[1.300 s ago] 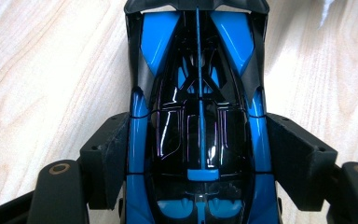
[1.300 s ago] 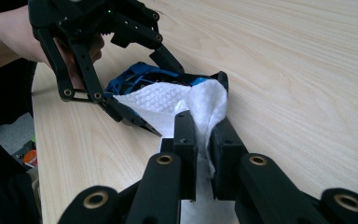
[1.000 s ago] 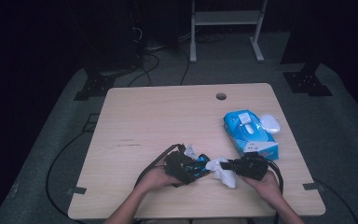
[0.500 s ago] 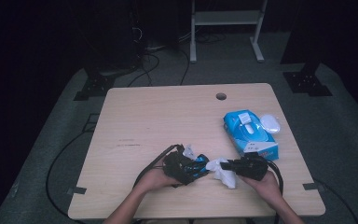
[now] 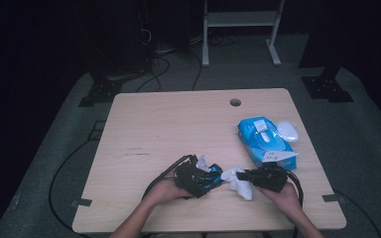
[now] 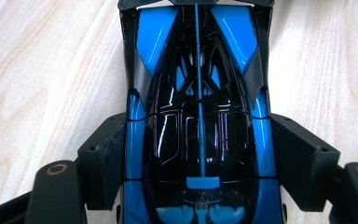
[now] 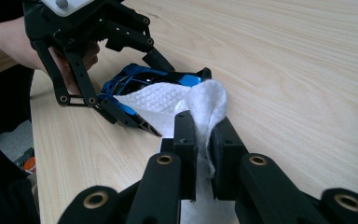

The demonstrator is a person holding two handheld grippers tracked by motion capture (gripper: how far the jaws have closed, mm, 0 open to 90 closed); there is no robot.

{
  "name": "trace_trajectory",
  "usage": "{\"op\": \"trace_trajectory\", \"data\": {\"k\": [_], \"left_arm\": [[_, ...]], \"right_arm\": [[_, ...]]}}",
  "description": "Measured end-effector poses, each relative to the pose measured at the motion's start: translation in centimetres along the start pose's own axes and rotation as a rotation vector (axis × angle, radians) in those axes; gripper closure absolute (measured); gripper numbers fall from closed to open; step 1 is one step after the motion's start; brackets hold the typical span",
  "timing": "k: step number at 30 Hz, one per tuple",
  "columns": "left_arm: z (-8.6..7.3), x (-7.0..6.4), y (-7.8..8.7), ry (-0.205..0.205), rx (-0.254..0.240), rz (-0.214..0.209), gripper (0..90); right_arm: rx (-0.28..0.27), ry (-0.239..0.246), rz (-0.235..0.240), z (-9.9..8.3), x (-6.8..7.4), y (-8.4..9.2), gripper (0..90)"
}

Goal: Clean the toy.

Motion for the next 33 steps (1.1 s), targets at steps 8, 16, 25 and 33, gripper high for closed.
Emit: {"op": "trace_trajectory", "data": {"k": [8, 16, 25, 33], "left_arm": [[-0.1, 0.1, 0.3, 0.011, -0.028, -0.006, 26.1], [-0.1, 0.2, 0.5, 0.002, -0.019, -0.008, 27.6], [0.2, 0.6, 1.3, 0.022, -0.067, -0.013, 27.8], [0.5, 1.0, 0.9, 0.011, -0.026, 0.001, 27.8]], "right_arm": [[-0.003, -0.005, -0.001, 0.0, 0.1, 0.0, 81.9], [-0.006, -0.002, -0.002, 0.0, 0.0, 0.1, 81.9], [-0.012, -0.006, -0.007, 0.0, 0.0, 0.2, 81.9], [-0.02, -0.009, -0.006, 0.0, -0.1, 0.4, 81.9]]}}
Point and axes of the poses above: each handheld gripper's, and its own axes: y roughly backward along the jaws, z roughly out of its top, x roughly to its left, the point moved 1 cm from there along -y, roughly forward along the jaws, and after that the axes turned 4 degrees about x, right-handed, at the moved point
